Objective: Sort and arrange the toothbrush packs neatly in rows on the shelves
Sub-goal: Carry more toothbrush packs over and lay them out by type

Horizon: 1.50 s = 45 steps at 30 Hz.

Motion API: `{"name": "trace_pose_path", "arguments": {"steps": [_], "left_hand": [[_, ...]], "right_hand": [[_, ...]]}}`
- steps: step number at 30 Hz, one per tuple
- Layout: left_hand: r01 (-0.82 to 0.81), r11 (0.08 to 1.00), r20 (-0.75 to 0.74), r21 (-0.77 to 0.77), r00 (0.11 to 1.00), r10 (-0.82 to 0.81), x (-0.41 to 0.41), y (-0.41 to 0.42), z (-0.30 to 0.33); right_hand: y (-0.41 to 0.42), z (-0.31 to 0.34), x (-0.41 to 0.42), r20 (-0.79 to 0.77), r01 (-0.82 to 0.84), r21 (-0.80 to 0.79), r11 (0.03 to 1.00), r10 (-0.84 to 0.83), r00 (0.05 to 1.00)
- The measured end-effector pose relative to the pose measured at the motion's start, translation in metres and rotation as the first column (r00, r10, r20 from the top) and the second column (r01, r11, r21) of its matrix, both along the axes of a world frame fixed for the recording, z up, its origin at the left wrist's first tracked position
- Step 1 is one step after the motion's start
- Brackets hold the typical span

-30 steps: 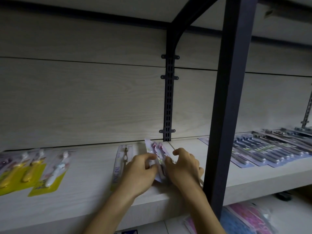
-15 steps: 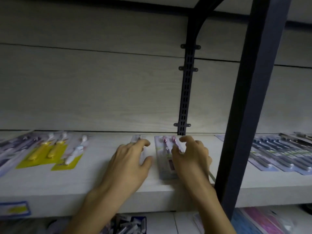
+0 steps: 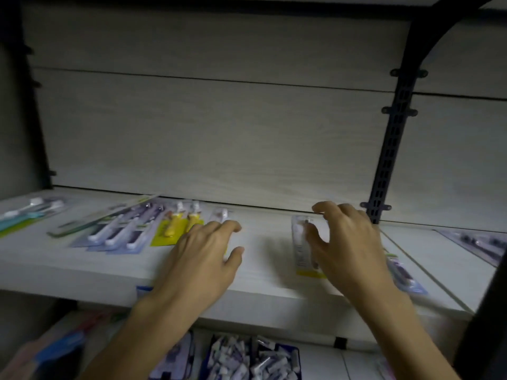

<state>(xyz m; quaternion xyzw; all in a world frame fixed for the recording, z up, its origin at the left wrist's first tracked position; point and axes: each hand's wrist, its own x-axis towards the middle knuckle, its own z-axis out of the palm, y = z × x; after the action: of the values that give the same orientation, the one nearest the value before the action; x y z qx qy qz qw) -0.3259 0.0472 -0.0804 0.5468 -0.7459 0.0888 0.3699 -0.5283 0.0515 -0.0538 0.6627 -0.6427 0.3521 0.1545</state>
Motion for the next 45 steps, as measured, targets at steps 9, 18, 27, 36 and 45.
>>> {"name": "trace_pose_path", "arguments": {"steps": [9, 18, 27, 36, 45], "left_hand": [[-0.060, 0.998, 0.019, -0.001, 0.998, 0.060, 0.132, -0.012, 0.002], [-0.080, 0.996, 0.016, 0.031, 0.997, 0.079, 0.241, -0.028, -0.005], [-0.019, 0.998, -0.012, 0.058, 1.000, 0.020, 0.260, -0.044, -0.004], [-0.059, 0.996, 0.074, 0.064, 0.996, 0.054, 0.235, -0.051, -0.001], [-0.205, 0.970, 0.127, 0.133, 0.974, 0.188, 0.230, -0.054, -0.005]], "right_hand": [[-0.017, -0.005, 0.136, -0.018, -0.118, -0.029, 0.993, 0.118, 0.993], [-0.037, -0.019, 0.240, -0.004, -0.124, 0.035, 0.992, 0.124, 0.992], [-0.050, -0.024, 0.280, -0.025, -0.068, 0.125, 0.990, 0.071, 0.997], [-0.063, -0.028, 0.281, -0.151, 0.003, 0.160, 0.987, 0.022, 0.988], [-0.064, -0.034, 0.282, -0.128, -0.042, 0.127, 0.991, 0.059, 0.990]]}}
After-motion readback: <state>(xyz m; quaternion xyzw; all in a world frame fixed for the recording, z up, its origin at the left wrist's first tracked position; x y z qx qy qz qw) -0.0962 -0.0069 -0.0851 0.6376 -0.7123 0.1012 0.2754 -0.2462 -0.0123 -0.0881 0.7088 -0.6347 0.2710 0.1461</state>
